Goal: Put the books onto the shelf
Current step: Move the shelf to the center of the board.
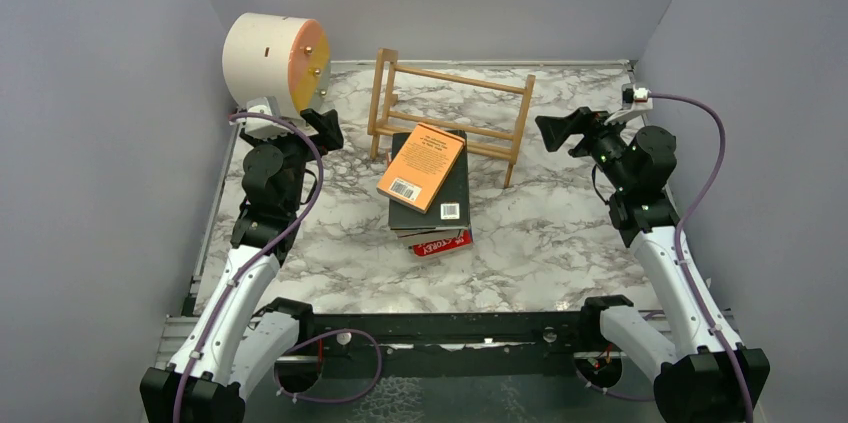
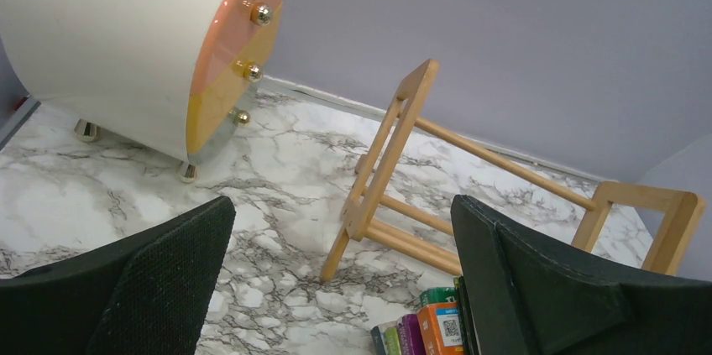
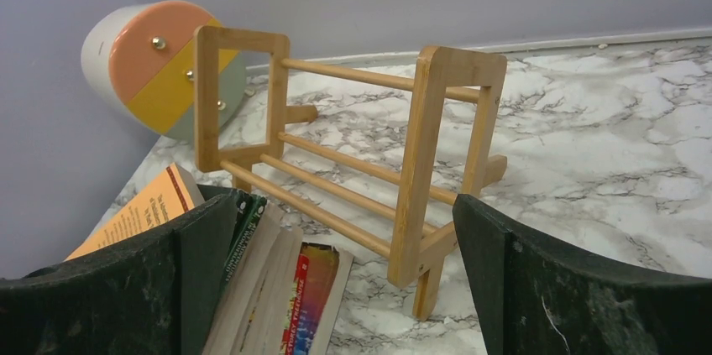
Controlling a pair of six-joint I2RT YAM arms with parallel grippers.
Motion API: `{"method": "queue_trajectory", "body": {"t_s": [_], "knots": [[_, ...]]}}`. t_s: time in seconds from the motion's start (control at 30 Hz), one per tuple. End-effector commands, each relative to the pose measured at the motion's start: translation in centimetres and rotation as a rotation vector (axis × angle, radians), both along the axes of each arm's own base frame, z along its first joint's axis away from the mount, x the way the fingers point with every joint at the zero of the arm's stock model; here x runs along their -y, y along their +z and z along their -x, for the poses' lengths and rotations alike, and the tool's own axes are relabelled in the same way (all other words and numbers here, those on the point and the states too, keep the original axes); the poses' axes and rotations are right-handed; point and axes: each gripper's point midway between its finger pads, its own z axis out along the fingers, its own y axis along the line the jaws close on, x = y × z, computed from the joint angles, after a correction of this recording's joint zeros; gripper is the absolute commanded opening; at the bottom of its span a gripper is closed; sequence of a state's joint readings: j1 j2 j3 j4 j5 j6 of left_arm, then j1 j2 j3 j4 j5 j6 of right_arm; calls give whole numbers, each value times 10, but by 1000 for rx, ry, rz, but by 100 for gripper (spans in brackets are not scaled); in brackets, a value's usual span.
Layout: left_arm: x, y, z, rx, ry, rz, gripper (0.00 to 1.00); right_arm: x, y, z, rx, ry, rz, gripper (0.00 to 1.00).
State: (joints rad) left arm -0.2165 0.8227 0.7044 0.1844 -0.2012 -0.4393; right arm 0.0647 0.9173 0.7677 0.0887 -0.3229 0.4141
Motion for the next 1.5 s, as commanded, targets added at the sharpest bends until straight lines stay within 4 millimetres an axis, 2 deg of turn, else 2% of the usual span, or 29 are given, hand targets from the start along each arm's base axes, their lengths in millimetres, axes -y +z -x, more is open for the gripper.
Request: {"method": "queue_trajectory", "body": {"t_s": [0.0, 0.37, 0.43, 0.53, 0.77, 0.97, 1.1, 1.23, 1.33, 1.47], "knots": [[5, 2, 3, 10, -28, 3, 99, 0, 14, 1, 22, 1, 4, 100], [10, -7, -3, -27, -48, 3, 99, 1, 5, -5, -32, -8, 16, 100], [14, -8, -4, -35, -69, 3, 99, -3, -6, -12, -100, 21, 31, 100], [19, -11, -6, -53, -98, -4, 99, -6, -35, -27, -218, 32, 54, 100], [21, -17, -10, -96, -102, -18, 99, -26, -76, -46, -333, 34, 105, 100], [17, -19, -11, -104, -82, -32, 99, -36, -91, -50, -357, 18, 139, 99], [18, -23, -13, -117, -87, -40, 99, -42, -89, -49, -355, 20, 153, 97], [21, -23, -15, -118, -101, -45, 99, -50, -75, -44, -323, 37, 138, 97], [29, -17, -15, -107, -144, -42, 98, -60, -59, -36, -296, 87, 107, 97], [47, -7, -14, -110, -243, -28, 97, -84, -31, -17, -237, 200, 50, 97]]}}
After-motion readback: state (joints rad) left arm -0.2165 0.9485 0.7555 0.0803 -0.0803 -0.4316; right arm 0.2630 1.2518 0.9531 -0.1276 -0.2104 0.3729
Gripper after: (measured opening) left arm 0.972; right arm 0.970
